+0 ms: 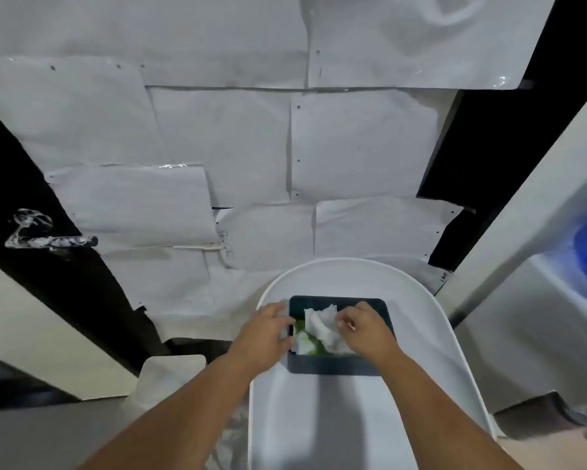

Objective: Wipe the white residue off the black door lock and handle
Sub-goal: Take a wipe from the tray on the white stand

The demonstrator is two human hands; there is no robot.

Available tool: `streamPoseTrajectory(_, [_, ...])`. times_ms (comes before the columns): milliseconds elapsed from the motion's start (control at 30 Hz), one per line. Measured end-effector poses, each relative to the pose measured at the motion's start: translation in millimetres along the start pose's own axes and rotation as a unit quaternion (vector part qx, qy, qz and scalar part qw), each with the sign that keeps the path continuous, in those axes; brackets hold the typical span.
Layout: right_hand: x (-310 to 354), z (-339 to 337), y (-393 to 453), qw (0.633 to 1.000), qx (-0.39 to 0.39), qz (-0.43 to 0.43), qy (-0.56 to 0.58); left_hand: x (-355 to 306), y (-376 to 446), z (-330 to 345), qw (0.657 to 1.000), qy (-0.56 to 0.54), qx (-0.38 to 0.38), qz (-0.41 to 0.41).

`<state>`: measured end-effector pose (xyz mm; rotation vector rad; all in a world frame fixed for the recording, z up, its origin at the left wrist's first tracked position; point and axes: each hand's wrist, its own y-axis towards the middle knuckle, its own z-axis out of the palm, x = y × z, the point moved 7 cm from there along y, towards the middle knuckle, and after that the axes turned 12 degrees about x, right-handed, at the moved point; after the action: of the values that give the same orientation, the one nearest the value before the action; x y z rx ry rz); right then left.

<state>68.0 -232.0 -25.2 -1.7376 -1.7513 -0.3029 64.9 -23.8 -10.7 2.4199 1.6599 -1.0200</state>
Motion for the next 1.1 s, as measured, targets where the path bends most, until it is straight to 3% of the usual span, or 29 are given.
streamPoseTrajectory(167, [0.3, 25.2, 0.1, 0.992, 0.103, 0.014, -0.071, 0.3, 7.3, 10.9, 0.999, 0.036, 0.029, -0.007])
streamPoseTrajectory(400, [-10.7, 15.6, 6.6, 0.995, 0.03, 0.061, 0.073, 3.3, 13.9, 15.6, 0.999, 0.026, 0.02, -0.01])
streamPoseTrajectory(500, [-12.1, 14.0, 3.1, 0.966, 0.055, 0.08, 0.238, 4.2, 15.3, 15.1, 0.999, 0.031, 0.013, -0.013])
streamPoseTrajectory(667, [-6.4, 0.3, -1.0, 0.926, 0.011, 0.076, 0.37, 3.7, 17.3, 15.1, 0.999, 0.041, 0.012, -0.013])
streamPoseTrajectory(867, [-1.9, -13.2, -1.1, 0.898, -0.009, 0.082, 0.432, 2.3, 19.7, 15.8, 0.998, 0.055, 0.011, -0.019])
streamPoseTrajectory(967, [0.5, -18.2, 0.8, 0.909, -0.017, 0.086, 0.409, 1.8, 20.6, 16.5, 0.998, 0.057, 0.009, -0.017])
streamPoseTrajectory(1100, [4.2, -15.5, 2.2, 0.878, -0.004, 0.078, 0.472, 2.8, 22.2, 16.8, 0.998, 0.064, 0.017, -0.02])
